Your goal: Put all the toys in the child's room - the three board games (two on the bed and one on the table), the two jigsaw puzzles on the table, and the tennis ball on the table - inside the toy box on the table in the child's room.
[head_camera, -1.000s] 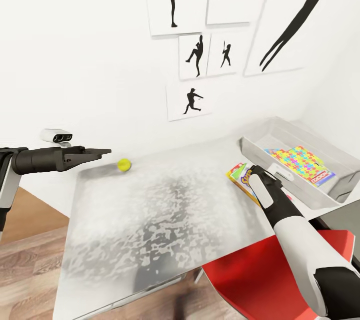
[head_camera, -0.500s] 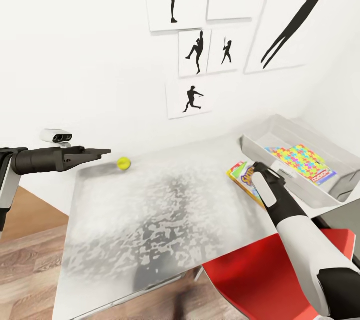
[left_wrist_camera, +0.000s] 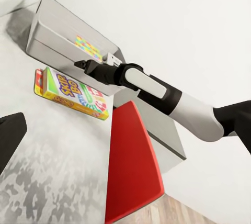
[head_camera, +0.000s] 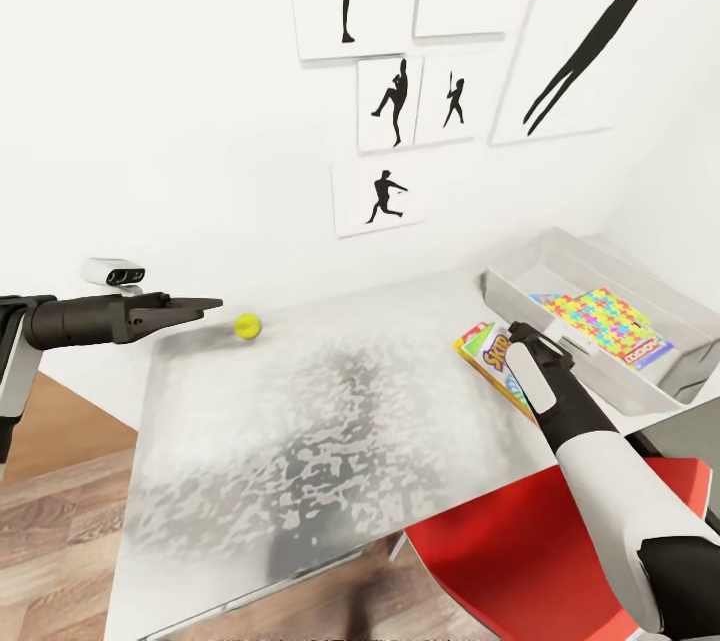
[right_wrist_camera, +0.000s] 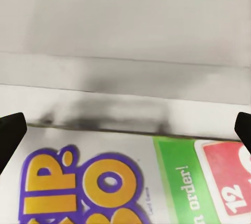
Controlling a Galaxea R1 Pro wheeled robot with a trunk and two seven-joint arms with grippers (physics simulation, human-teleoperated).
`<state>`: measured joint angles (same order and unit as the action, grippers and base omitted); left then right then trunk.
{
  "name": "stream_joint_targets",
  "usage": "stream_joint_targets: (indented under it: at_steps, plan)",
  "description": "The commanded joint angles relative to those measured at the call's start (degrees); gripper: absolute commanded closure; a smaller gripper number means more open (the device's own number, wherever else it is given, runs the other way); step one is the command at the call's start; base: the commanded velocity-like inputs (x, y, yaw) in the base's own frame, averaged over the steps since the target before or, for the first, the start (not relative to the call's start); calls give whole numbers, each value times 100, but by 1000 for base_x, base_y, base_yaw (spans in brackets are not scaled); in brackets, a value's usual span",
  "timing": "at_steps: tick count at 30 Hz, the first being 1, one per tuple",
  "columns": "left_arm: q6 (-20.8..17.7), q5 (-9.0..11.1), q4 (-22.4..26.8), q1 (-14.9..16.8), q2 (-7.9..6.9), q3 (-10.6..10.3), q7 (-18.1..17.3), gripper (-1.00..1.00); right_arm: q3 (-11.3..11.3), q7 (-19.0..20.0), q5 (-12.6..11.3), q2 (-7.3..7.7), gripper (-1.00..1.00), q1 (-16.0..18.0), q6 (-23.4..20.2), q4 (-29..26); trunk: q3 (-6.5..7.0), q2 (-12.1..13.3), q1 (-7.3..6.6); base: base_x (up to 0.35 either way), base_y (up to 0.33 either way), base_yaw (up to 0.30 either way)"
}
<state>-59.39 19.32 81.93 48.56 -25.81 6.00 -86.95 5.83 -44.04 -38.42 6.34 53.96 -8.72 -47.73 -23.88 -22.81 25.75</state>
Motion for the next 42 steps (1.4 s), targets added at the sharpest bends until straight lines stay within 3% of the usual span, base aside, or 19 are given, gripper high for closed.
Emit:
stream_joint_targets:
  at_steps: [1, 29, 36, 42]
  plan:
    - [-61, 1, 0, 4, -2, -2, -19, -100, 28, -44, -17, 8, -100, 7, -42, -9, -17, -11, 3, 0, 0, 0]
    - [-61, -24, 1, -1, -3, -11, -15, -100, 16, -59, -27, 17, -100, 78, -22, -9, -272, -11, 3, 0, 0, 0]
    - [-61, -20, 0, -4, -5, -3, -15, -100, -313, -54, -31, 4, -100, 71, -31, -9, -292, -11, 3, 0, 0, 0]
    - [-61, -16, -1, -4, -4, -2, -15, -100, -366, -59, -32, 11, -100, 76, -37, -9, -293, -11, 3, 0, 0, 0]
